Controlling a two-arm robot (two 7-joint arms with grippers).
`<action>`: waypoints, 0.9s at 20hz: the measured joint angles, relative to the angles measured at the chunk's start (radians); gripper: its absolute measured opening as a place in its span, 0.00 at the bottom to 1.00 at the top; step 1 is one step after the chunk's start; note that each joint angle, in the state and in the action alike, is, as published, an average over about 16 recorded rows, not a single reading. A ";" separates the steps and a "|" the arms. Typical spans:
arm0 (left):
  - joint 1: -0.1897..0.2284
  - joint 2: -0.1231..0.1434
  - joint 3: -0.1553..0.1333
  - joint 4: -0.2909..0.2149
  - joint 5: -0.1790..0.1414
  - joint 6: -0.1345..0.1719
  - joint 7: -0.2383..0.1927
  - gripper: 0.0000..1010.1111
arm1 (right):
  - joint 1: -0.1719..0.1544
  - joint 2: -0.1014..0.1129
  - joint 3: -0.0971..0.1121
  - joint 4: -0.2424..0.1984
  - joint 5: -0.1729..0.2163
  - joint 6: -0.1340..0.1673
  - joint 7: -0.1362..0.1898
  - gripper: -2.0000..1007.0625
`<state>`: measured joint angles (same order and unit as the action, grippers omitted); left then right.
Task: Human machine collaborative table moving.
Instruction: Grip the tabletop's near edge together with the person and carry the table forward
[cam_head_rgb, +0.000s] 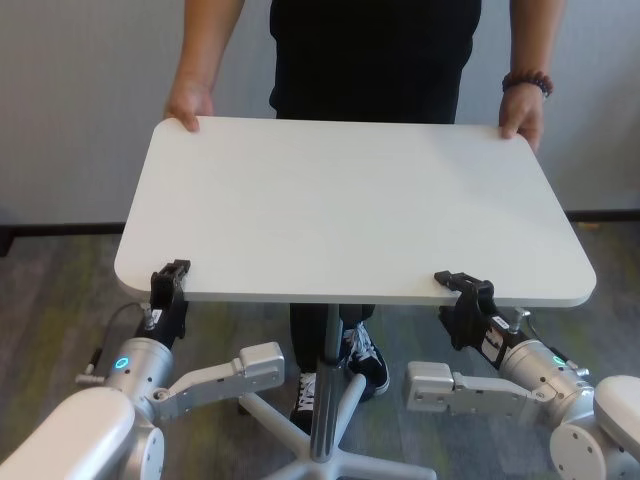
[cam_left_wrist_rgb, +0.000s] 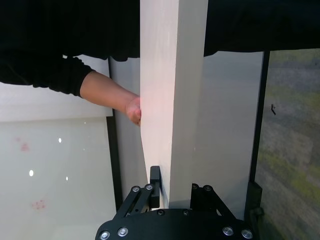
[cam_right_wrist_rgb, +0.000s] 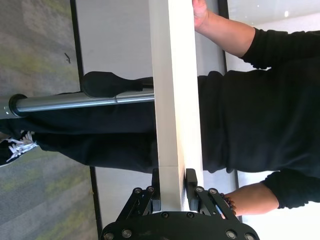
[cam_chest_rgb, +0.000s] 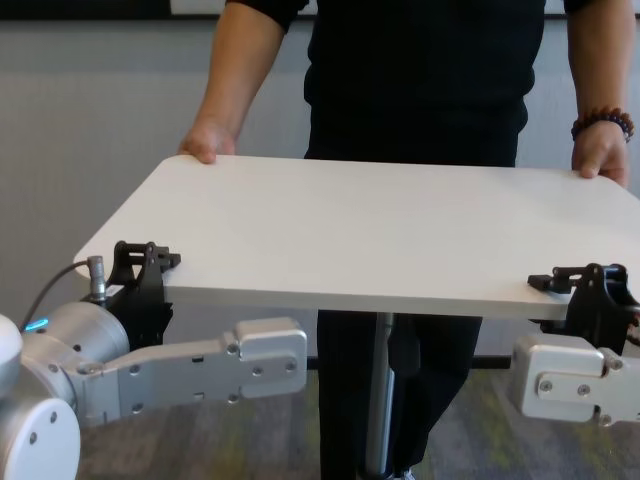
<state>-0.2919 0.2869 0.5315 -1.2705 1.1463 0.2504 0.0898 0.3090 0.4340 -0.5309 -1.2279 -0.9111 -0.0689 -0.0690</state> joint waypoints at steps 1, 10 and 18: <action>-0.001 -0.001 0.001 0.006 -0.002 -0.001 0.002 0.25 | 0.002 -0.001 -0.002 0.006 0.000 -0.001 -0.002 0.28; -0.013 -0.013 0.010 0.059 -0.014 -0.011 0.017 0.25 | 0.018 -0.011 -0.016 0.053 0.000 -0.008 -0.014 0.28; -0.021 -0.020 0.019 0.096 -0.020 -0.016 0.028 0.25 | 0.028 -0.017 -0.023 0.084 0.001 -0.013 -0.025 0.28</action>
<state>-0.3133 0.2666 0.5503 -1.1746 1.1259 0.2340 0.1173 0.3368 0.4175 -0.5542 -1.1436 -0.9097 -0.0822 -0.0936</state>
